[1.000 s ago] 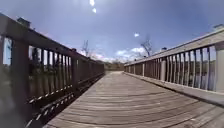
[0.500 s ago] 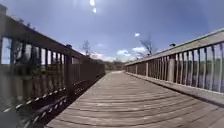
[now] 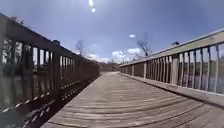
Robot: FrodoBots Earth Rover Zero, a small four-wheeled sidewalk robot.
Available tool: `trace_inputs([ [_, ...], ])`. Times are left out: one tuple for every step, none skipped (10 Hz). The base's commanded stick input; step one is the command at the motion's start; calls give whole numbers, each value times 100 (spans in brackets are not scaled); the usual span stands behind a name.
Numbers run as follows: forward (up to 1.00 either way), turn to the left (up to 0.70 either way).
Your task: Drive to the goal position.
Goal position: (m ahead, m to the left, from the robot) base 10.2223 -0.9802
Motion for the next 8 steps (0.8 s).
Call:
trace_inputs([
  [70, 0],
  [70, 0],
  [70, 0],
  [70, 0],
  [70, 0],
  [70, 0],
  [70, 0],
  [70, 0],
])
